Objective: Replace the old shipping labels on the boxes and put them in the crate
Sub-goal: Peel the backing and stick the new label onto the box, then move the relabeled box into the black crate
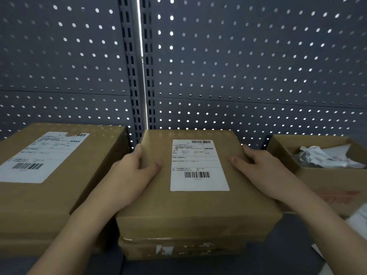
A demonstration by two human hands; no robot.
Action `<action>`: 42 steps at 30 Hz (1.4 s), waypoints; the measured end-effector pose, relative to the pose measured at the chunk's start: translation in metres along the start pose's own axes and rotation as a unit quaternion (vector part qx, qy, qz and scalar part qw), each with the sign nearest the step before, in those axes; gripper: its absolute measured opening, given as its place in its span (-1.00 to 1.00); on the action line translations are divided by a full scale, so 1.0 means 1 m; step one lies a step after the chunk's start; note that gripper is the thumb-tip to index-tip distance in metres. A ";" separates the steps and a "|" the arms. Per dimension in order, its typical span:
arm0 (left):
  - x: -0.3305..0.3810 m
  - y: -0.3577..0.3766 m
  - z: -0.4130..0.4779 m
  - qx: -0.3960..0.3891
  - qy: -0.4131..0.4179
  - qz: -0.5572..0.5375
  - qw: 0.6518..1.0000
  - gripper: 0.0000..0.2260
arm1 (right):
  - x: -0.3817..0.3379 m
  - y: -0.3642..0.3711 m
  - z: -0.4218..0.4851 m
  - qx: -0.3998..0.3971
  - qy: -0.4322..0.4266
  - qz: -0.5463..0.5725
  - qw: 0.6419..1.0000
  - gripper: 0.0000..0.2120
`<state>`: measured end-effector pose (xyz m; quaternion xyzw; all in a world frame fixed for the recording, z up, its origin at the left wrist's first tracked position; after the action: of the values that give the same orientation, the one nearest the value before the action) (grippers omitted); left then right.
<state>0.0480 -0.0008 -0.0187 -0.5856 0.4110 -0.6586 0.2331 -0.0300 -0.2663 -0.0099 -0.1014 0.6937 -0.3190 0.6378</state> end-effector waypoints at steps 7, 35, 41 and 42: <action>-0.016 0.014 -0.006 -0.035 -0.064 -0.240 0.968 -0.80 | 0.022 0.011 -0.007 -0.009 0.092 0.281 0.955 -0.80; 0.058 0.021 -0.078 -0.154 0.194 -0.278 0.928 -0.80 | 0.002 -0.044 -0.229 0.331 0.074 0.279 0.898 -0.84; 0.126 0.081 -0.119 -0.249 0.263 -0.274 0.891 -0.84 | 0.037 -0.078 -0.319 0.431 0.108 0.273 0.853 -0.84; 0.138 0.096 -0.127 -0.272 0.273 -0.272 0.882 -0.84 | 0.045 -0.084 -0.334 0.444 0.115 0.273 0.846 -0.84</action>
<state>-0.1192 -0.1288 -0.0136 -0.5121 0.4461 -0.6919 -0.2451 -0.3771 -0.2521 -0.0046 0.4235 0.5459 -0.4155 0.5916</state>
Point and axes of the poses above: each hand's wrist, its own z-axis towards the middle knuckle, its own y-axis out of the palm, x = y × z, the point moved 8 cm from there along z, towards the middle knuckle, and after that the axes turned 14 degrees about z, right-handed, at the moved point
